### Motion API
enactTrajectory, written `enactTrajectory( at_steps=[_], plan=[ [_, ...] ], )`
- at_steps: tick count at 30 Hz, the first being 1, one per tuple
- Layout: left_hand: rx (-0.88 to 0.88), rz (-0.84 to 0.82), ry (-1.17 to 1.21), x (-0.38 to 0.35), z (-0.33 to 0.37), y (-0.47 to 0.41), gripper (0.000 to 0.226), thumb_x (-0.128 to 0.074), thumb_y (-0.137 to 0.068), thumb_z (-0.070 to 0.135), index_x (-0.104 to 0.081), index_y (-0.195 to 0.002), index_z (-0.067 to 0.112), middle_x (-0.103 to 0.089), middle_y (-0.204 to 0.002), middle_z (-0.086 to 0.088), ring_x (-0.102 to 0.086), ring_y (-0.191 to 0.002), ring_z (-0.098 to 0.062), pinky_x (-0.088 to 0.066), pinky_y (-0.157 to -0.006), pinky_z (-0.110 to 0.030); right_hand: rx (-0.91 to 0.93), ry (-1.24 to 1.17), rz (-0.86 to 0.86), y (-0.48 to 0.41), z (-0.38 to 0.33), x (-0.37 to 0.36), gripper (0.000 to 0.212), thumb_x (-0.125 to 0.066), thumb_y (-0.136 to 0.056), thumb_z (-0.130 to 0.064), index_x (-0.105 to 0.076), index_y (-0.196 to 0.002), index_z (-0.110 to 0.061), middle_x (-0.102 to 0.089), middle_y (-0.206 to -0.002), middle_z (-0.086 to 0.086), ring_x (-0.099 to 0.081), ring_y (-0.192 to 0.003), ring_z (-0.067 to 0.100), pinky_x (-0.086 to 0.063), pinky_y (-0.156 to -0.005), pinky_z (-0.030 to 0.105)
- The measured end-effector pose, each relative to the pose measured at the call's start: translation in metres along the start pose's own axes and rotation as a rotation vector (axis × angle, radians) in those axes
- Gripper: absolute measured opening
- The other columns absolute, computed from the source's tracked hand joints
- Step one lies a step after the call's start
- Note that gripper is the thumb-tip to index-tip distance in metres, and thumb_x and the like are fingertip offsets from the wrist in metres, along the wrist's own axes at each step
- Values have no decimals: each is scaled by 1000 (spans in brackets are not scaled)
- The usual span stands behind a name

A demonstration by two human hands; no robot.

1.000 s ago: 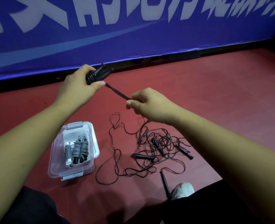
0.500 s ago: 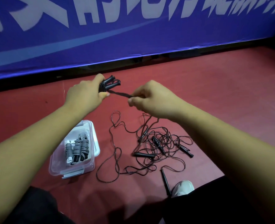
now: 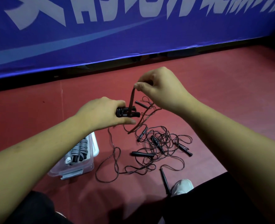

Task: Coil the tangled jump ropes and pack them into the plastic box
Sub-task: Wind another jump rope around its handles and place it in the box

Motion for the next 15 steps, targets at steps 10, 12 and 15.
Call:
enactTrajectory(
  at_steps=[10, 12, 15],
  plan=[
    [-258, 64, 155, 11, 27, 15, 41, -48, -85, 67, -56, -116, 42, -52, -58, 8, -50, -55, -4, -30, -49, -26, -12, 6, 12, -9, 17, -1, 23, -63, -97, -30, -74, -88, -12, -57, -61, -2, -45, -52, 3, -30, -48, 16],
    [-253, 92, 262, 13, 26, 17, 41, -47, -83, 71, -54, -111, 42, -56, -60, 7, -52, -55, -5, -34, -52, -29, -24, -18, 2, -10, 22, -1, 20, -63, -96, -29, -72, -83, -17, -54, -58, -8, -47, -50, -1, -29, -48, 13],
    [-209, 178, 413, 22, 21, 18, 60, -47, -74, 76, -43, -119, 37, -67, -72, 7, -62, -62, -11, -47, -59, -31, -50, -38, -22, -11, 34, -5, 27, -63, -96, -34, -71, -80, -14, -61, -63, 10, -44, -53, 8, -32, -51, 25]
  ],
)
Point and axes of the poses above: each hand's wrist, its own y-axis away from the middle knuckle, its own x-axis out of the back of the hand, z = x × y, the point moved 8 cm from there along -y, towards the middle knuckle
